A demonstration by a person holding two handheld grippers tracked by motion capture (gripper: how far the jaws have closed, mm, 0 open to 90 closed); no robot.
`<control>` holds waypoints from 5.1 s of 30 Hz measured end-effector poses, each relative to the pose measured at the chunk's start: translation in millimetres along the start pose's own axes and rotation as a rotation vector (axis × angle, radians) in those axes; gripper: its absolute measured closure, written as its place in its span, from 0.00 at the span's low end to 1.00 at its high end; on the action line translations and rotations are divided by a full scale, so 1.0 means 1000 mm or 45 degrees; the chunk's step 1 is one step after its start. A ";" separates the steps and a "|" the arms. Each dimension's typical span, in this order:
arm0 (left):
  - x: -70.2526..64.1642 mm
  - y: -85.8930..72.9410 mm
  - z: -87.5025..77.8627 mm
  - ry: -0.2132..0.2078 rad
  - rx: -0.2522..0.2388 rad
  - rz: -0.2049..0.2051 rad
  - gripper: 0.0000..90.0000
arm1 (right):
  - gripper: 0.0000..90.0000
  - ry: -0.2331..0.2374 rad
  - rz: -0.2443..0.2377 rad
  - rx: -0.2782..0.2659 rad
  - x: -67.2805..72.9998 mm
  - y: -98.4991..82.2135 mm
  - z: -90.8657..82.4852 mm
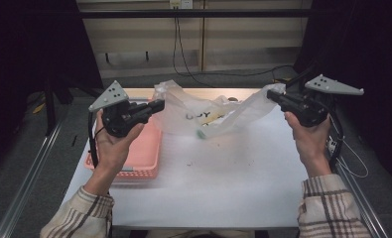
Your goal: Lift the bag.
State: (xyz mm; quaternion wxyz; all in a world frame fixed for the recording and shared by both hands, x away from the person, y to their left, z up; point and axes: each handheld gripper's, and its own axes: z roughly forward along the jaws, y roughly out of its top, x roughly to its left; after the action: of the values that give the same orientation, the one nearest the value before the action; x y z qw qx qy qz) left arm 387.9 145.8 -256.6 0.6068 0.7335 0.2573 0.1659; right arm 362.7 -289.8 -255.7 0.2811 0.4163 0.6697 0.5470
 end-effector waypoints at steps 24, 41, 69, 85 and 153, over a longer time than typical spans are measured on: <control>0.038 0.061 -0.020 0.120 -0.149 -0.080 1.00 | 1.00 -0.076 0.018 -0.152 -0.014 0.090 0.008; 0.042 0.053 -0.009 0.165 -0.095 -0.066 1.00 | 1.00 -0.176 -0.002 -0.006 -0.032 0.062 0.040; 0.060 0.019 0.019 0.226 0.013 -0.114 1.00 | 0.50 -0.262 0.046 0.127 -0.055 -0.002 0.034; 0.069 0.006 0.023 0.265 0.080 -0.164 1.00 | 0.18 -0.209 0.055 0.089 -0.043 -0.015 0.018; 0.015 -0.129 -0.048 0.278 0.272 -0.099 0.07 | 0.18 -0.214 0.110 0.241 -0.009 -0.132 -0.034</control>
State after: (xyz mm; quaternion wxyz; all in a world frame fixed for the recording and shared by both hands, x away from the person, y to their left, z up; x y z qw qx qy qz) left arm 350.6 209.6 -373.1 0.4997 0.7610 0.3660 0.1927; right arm 305.6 -322.3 -375.7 0.2719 0.5138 0.6739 0.4561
